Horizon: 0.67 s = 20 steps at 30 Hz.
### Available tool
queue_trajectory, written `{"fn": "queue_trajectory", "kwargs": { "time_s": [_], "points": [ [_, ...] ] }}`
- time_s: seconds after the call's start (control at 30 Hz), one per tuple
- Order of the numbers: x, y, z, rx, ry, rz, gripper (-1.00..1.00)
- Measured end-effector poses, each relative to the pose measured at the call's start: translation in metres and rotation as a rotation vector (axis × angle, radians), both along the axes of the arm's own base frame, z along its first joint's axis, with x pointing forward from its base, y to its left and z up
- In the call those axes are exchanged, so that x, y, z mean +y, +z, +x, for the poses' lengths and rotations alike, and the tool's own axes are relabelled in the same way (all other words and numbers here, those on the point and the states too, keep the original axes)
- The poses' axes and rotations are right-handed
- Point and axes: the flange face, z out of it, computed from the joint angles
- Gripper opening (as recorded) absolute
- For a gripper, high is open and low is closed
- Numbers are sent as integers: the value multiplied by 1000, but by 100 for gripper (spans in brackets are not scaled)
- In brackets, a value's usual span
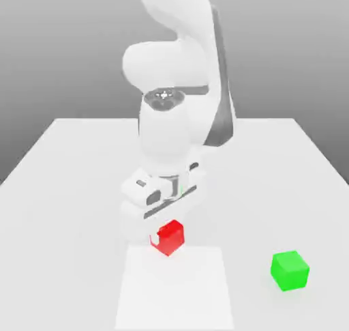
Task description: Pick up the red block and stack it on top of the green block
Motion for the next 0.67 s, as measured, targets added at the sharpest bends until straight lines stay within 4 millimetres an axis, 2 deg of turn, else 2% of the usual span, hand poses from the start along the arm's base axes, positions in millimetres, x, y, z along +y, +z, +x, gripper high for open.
{"fn": "queue_trajectory", "kwargs": {
  "time_s": [0.03,0.07,0.17,0.27,0.37,0.4,0.53,0.57,0.67],
  "points": [
    [0,8,-1,0,1,0,-100],
    [10,13,6,0,15,-3,-100],
    [60,25,33,-1,82,-11,-100],
    [142,36,49,-2,197,-13,-100],
    [221,47,51,-1,277,-5,-100],
    [241,45,48,-1,301,-3,-100],
    [240,6,57,-1,272,-2,-100],
    [240,-6,57,-1,272,-1,100],
    [240,-6,57,-1,271,-1,100]
  ]
}}
